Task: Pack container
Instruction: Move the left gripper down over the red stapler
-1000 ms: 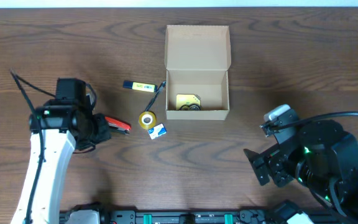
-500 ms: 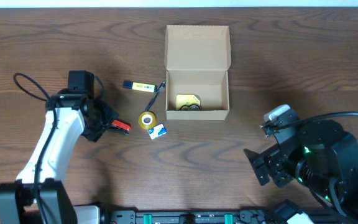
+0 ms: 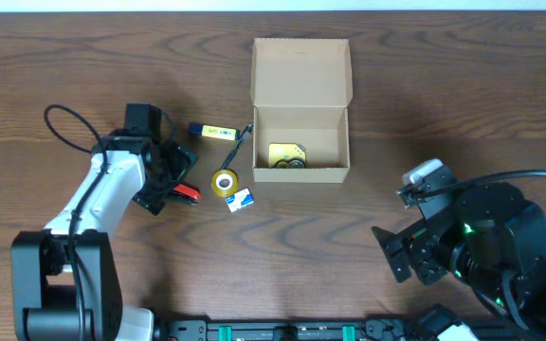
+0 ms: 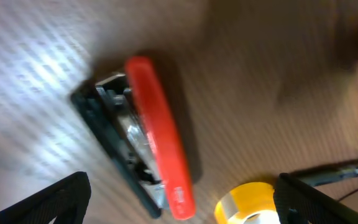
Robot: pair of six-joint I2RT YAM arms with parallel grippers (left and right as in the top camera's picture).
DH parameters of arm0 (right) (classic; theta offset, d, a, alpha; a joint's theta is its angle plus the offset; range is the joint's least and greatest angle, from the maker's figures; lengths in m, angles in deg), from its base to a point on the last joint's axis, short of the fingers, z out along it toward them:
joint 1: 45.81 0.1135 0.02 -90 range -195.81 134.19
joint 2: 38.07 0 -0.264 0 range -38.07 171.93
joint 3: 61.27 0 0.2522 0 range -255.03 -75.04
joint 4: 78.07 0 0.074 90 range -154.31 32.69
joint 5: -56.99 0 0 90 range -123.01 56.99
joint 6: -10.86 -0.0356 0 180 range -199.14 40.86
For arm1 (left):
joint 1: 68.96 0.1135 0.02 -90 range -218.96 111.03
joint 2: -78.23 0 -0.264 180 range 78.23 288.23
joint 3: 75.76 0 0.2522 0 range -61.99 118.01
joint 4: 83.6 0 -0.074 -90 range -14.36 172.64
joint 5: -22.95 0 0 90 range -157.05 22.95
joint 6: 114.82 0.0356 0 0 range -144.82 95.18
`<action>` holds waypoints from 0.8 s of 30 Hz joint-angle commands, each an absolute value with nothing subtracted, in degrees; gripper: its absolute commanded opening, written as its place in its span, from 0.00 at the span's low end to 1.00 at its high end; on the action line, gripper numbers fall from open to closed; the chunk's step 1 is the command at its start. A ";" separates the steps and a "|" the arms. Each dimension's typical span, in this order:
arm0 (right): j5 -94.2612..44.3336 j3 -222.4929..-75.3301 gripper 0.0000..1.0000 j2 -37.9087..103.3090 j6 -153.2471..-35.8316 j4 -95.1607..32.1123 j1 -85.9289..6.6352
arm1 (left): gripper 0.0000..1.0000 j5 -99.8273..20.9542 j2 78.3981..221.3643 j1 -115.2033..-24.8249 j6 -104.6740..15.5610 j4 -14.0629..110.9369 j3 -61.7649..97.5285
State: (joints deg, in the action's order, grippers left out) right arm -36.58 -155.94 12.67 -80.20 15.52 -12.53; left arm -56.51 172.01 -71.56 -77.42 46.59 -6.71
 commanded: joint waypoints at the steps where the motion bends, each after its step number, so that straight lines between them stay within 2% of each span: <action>1: -36.60 -155.87 0.99 12.56 -81.01 15.48 -13.43 | 0.95 -55.37 173.02 -71.77 -78.05 46.74 -7.10; 6: -36.58 -155.87 0.99 12.56 -81.01 15.48 -13.43 | 0.95 -56.88 173.06 -71.77 -77.75 47.88 -7.10; 11: -36.58 -155.87 0.99 12.56 -81.01 15.48 -13.43 | 1.00 -57.29 173.06 -72.06 -82.16 46.55 -7.10; 12: -36.58 -155.87 0.99 12.56 -81.01 15.48 -13.43 | 0.93 -57.82 173.08 -72.17 -82.80 46.37 -7.10; 14: -36.58 -155.87 0.99 12.56 -81.01 15.48 -13.43 | 0.89 -60.83 173.08 -72.71 -86.73 45.15 -7.10; 23: -36.60 -155.87 0.99 12.56 -81.01 15.48 -13.43 | 0.92 -67.37 173.13 -75.55 -94.38 43.86 -7.10; 24: -36.58 -155.87 0.99 12.56 -81.01 15.48 -13.43 | 0.89 -67.83 173.13 -75.69 -94.77 43.86 -7.10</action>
State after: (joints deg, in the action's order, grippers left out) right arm -36.58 -155.94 12.67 -80.20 15.52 -12.53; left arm -64.51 172.25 -75.23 -91.91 44.10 -6.71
